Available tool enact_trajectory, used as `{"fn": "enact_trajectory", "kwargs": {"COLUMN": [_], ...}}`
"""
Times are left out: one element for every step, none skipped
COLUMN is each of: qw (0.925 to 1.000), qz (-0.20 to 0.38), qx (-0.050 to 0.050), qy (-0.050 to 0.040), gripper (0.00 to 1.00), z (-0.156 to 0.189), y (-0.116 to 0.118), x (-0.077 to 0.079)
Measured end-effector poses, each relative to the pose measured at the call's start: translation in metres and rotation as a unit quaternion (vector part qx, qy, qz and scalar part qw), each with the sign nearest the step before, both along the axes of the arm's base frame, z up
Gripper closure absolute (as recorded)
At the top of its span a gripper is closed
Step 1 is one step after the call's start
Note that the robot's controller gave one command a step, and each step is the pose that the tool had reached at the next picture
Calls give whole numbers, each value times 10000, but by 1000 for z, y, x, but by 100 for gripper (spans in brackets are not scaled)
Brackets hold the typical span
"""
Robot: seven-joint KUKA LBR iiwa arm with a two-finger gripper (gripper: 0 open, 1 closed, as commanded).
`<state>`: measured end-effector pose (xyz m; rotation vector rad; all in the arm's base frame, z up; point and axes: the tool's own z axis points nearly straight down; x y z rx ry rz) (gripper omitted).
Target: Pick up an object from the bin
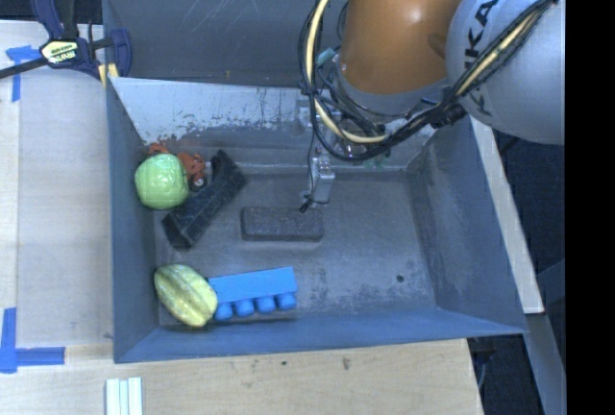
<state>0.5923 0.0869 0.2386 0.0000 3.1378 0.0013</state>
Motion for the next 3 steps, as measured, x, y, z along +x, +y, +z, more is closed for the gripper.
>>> {"fn": "enact_trajectory", "kwargs": {"qw": [9999,9995,9991], "qz": [-157,-314,-428], "qx": [3,7,6], "qy": [-10,-24,-1], "gripper": [0,0,0], "z": [-64,-146,-174], "y": [0,1,-2], "x": [-4,-10,-14]}}
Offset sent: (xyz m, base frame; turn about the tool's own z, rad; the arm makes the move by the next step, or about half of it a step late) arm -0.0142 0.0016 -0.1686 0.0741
